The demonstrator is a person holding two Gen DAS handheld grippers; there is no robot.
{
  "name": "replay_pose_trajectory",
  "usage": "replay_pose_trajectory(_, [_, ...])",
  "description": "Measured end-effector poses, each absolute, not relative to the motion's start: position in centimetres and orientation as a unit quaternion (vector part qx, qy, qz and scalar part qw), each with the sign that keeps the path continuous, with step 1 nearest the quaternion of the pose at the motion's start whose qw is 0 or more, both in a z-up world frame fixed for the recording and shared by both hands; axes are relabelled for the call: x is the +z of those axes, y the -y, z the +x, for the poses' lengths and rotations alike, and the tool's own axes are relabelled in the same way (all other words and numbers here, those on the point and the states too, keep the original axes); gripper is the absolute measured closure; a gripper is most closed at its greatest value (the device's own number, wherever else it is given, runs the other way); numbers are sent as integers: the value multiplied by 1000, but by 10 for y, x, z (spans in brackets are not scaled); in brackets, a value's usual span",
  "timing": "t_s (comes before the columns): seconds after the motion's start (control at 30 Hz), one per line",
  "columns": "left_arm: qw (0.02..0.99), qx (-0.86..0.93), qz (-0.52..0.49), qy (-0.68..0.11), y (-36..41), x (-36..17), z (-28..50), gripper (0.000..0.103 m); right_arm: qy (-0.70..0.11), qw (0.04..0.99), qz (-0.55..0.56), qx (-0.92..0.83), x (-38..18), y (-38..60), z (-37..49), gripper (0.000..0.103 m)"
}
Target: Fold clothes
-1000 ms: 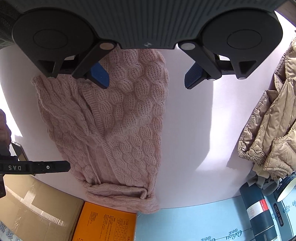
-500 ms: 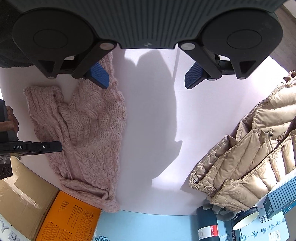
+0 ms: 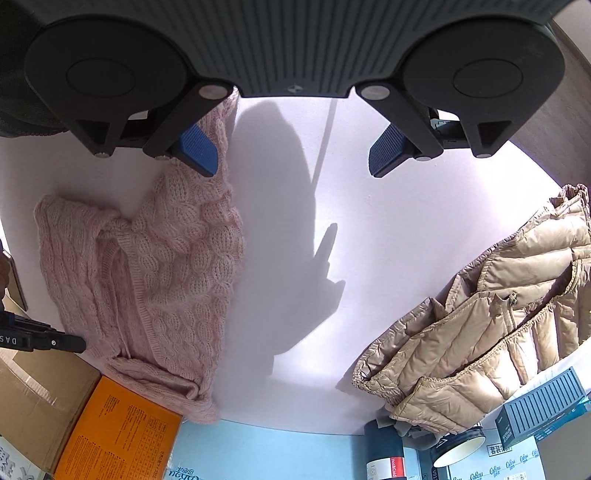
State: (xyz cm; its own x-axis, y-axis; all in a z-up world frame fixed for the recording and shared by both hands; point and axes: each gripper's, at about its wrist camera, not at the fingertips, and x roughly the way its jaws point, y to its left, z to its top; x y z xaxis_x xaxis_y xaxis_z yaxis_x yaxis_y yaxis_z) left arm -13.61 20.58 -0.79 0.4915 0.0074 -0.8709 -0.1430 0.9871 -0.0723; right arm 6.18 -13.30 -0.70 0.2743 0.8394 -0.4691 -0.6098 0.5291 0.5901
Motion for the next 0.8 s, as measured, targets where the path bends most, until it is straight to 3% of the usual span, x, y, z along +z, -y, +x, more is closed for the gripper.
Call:
replay_pose_trajectory(0.17, [860, 51, -70, -503, -205, -9, -138, 15, -367, 827, 131, 405, 0, 152, 97, 97])
replay_pose_trajectory(0.4, [859, 67, -75, -502, -209, -12, -150, 15, -403, 844, 60, 348, -39, 143, 123, 97])
replay_pose_trajectory(0.47, [859, 72, -84, -500, -214, -11, -155, 15, -406, 850, 63, 331, -44, 145, 122, 91])
replay_pose_trajectory(0.53, [859, 73, -94, -499, -219, -11, -163, 15, -388, 866, 74, 306, -39, 151, 114, 74])
replay_pose_trajectory(0.67, [861, 34, -107, -497, -225, -9, -180, 15, -326, 889, 71, 313, -14, 153, 80, 65])
replay_pose_trajectory(0.73, [862, -15, -99, -498, -221, -7, -190, 15, -316, 871, 49, 372, -3, 140, 58, 47])
replay_pose_trajectory(0.8, [862, -49, -74, -500, -213, -7, -197, 15, -307, 848, 24, 431, 4, 124, 34, 46])
